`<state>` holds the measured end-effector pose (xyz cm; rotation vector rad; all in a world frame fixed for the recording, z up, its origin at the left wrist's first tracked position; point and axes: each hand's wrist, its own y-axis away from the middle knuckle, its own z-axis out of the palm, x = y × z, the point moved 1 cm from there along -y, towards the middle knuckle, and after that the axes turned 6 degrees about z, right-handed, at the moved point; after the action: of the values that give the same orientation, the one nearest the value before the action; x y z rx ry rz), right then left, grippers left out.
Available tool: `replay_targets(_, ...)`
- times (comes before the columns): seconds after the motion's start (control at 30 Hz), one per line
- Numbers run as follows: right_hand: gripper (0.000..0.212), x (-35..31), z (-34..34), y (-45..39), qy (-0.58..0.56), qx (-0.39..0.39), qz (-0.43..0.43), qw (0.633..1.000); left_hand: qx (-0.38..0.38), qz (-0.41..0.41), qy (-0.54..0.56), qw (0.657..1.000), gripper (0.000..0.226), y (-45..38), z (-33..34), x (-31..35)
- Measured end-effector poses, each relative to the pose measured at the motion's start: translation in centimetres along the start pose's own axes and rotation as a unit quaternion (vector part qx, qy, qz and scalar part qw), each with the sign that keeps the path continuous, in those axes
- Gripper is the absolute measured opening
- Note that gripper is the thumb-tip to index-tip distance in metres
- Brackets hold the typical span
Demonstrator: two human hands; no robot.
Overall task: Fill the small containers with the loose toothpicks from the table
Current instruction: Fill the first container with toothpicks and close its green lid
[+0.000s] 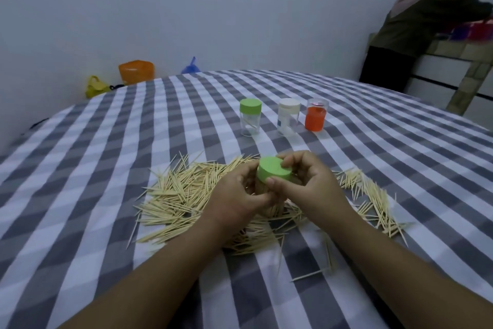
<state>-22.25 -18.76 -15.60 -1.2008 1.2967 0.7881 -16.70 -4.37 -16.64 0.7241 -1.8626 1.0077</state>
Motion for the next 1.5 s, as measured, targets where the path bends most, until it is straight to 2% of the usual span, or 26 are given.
replay_targets(0.27,0.034,-0.5,-0.8,-0.4,0.039,-0.048,0.010,0.998,0.008,0.014,0.004,1.000,0.061,0.0,0.2,-0.6)
replay_targets(0.43,0.036,-0.7,-0.2,-0.4,0.079,-0.026,0.018,0.996,0.027,0.026,-0.004,0.999,0.081,0.2,0.3,-0.4)
replay_targets(0.6,0.041,-1.0,0.4,-0.4,0.134,0.013,0.008,0.991,0.016,0.025,-0.013,0.999,0.078,0.4,0.3,-0.3)
replay_targets(0.77,0.062,-1.5,-0.4,-0.3,0.144,-0.055,0.044,0.987,-0.004,0.010,0.018,1.000,0.088,0.1,0.2,-0.2)
replay_targets(0.93,0.051,-1.5,0.2,-0.4,0.139,-0.021,0.038,0.989,0.003,0.015,0.003,1.000,0.091,0.1,0.2,-0.3)
replay_targets(1.0,0.056,-1.2,0.3,-0.5,0.121,-0.005,0.052,0.991,0.002,0.013,-0.004,1.000,0.087,0.1,0.1,-0.4)
replay_targets(1.1,0.066,-1.3,-0.1,-0.5,0.117,-0.031,0.058,0.991,-0.005,0.011,0.005,1.000,0.089,0.0,0.1,-0.3)
replay_targets(1.17,0.060,-1.5,-0.2,-0.4,0.140,-0.048,0.050,0.988,-0.007,0.005,0.020,1.000,0.089,0.0,0.1,-0.2)
replay_targets(1.23,0.051,-1.5,-0.1,-0.4,0.142,-0.027,0.043,0.989,-0.004,0.002,0.022,1.000,0.090,0.0,0.1,-0.3)
replay_targets(1.33,0.064,-1.1,0.2,-0.5,0.130,0.012,0.066,0.989,-0.002,0.009,0.001,1.000,0.083,0.0,-0.1,-0.4)
replay_targets(1.4,0.068,-1.0,0.3,-0.5,0.110,-0.009,0.082,0.991,-0.005,0.012,-0.006,1.000,0.081,0.1,-0.1,-0.3)
replay_targets(1.5,0.052,-1.3,0.0,-0.4,0.076,-0.052,0.079,0.993,-0.011,0.002,0.032,0.999,0.087,0.1,0.1,-0.1)
